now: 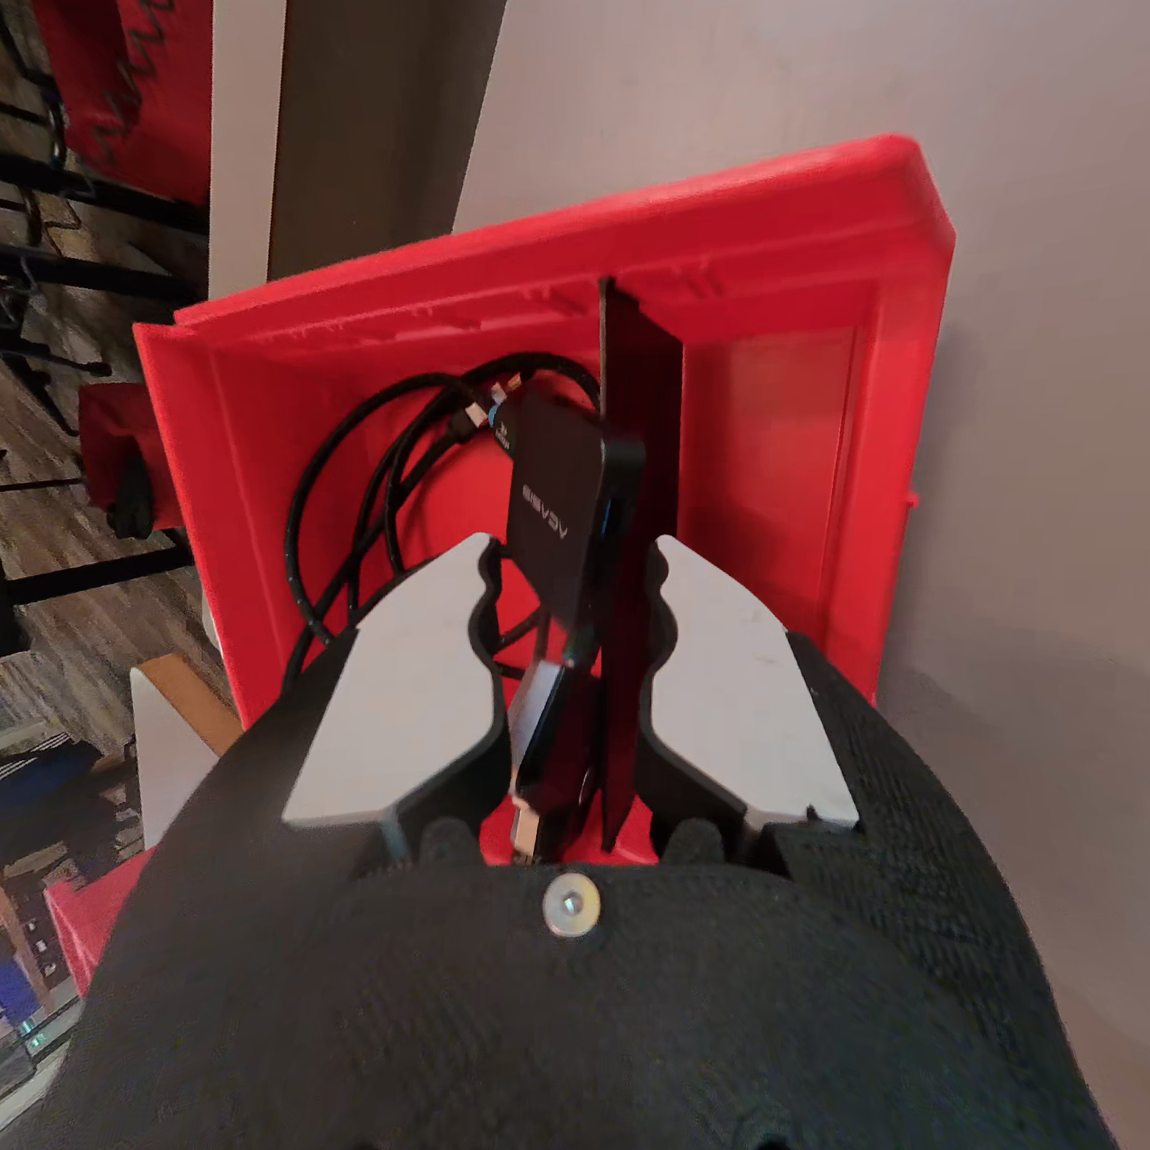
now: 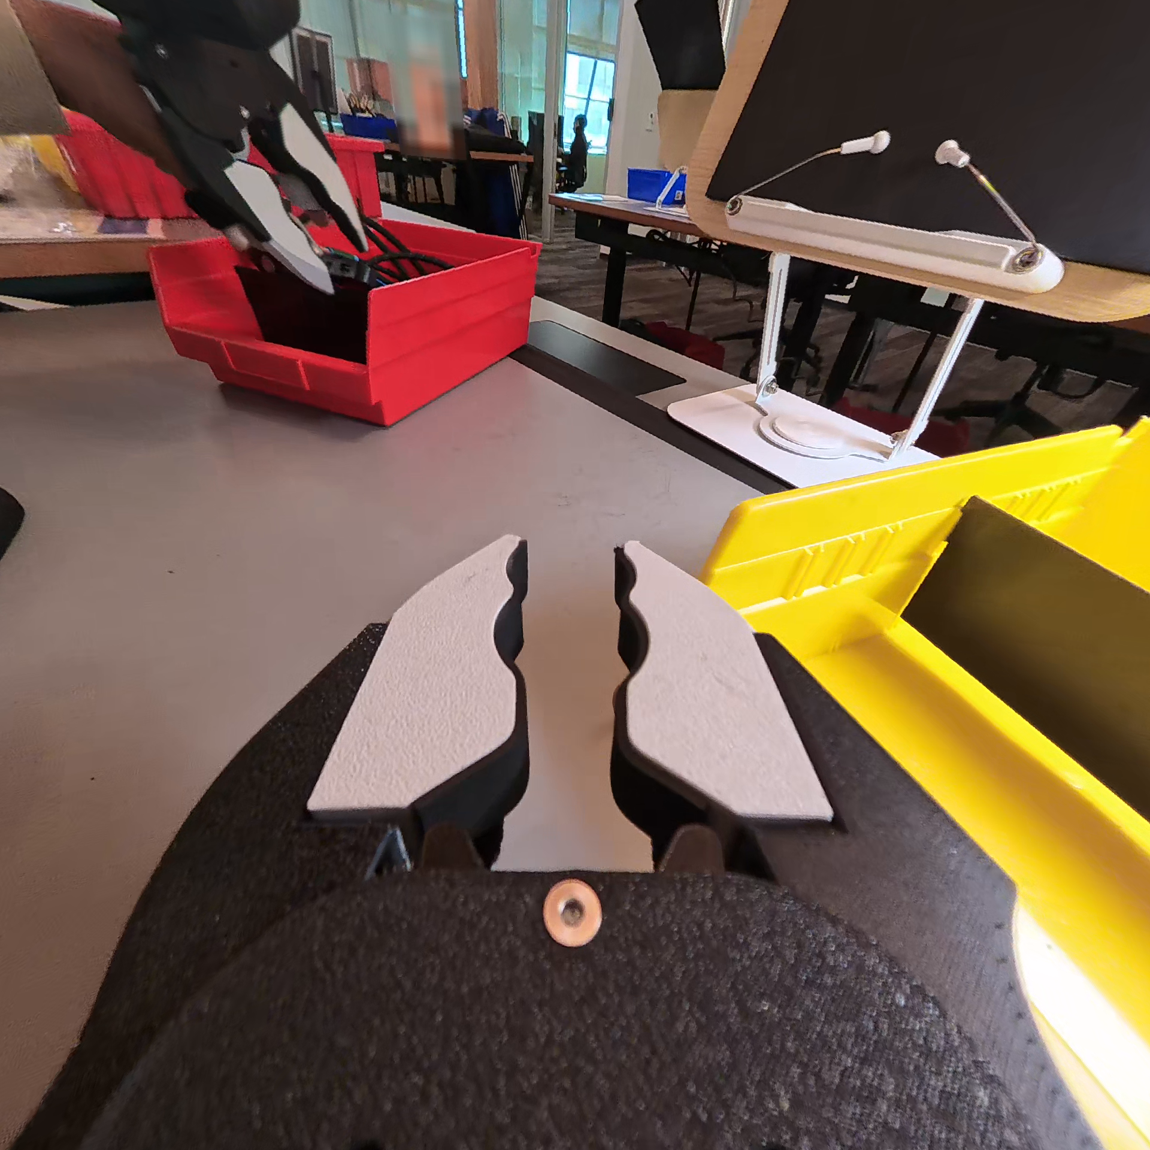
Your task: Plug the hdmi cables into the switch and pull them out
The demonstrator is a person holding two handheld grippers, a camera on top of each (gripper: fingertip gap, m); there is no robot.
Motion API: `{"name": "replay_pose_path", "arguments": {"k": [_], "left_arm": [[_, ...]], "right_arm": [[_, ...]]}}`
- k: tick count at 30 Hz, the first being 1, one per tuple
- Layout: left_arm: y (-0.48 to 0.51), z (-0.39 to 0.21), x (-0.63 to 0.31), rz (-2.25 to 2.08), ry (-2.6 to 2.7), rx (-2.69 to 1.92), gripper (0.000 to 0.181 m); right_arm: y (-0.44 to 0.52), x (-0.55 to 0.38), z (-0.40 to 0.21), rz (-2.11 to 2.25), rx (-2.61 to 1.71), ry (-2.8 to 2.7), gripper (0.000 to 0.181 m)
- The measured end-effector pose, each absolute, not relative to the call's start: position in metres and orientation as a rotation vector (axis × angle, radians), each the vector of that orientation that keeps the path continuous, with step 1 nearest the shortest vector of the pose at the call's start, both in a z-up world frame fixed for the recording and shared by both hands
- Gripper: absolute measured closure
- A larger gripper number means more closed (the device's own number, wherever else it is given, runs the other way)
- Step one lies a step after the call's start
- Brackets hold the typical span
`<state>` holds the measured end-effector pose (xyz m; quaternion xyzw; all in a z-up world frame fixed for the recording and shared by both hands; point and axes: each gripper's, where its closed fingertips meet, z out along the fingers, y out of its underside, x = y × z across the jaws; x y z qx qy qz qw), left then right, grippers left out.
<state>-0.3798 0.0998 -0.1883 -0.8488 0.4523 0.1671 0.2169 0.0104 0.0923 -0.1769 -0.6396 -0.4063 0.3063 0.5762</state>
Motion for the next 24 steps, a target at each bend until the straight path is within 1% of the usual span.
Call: {"name": "replay_pose_path", "arguments": {"k": [1,5,8,16,20,24], "left_arm": [[0.103,-0.192,-0.377,0.468,1.254,-2.344,0.138],[0.110,-0.192,-0.374,0.568,1.276,-2.295,0.160],[0.122,-0.165,-0.376,0.649,1.208,-2.194,0.166],[0.140,-0.065,-0.370,0.668,0.981,-1.948,0.165],[0.130,-0.003,-0.346,0.592,0.890,-1.782,0.166],[0.109,0.051,-0.302,0.391,0.819,-1.598,0.166]], "right_arm": [[0.092,0.010,-0.177,0.712,-1.496,-0.954,0.156],[0.092,0.011,-0.176,0.703,-1.490,-0.954,0.159],[0.093,0.011,-0.176,0.707,-1.496,-0.948,0.160],[0.090,0.009,-0.173,0.702,-1.480,-0.953,0.161],[0.088,0.009,-0.170,0.719,-1.471,-0.945,0.161],[0.085,0.005,-0.165,0.749,-1.459,-0.934,0.160]]}}
